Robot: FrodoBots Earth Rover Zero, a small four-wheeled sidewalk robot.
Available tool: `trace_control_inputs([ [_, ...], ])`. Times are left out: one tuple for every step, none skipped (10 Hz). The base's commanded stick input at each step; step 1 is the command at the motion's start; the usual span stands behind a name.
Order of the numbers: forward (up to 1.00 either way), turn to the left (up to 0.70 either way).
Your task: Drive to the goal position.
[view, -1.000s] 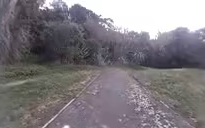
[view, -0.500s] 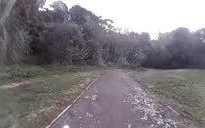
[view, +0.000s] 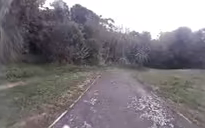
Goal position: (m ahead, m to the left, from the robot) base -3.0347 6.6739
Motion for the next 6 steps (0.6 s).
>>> trace_control_inputs([
  [0.45,-0.27],
  [0.45,-0.27],
  [0.45,-0.27],
  [0.45,-0.27],
  [0.45,-0.27],
  [0.45,-0.27],
])
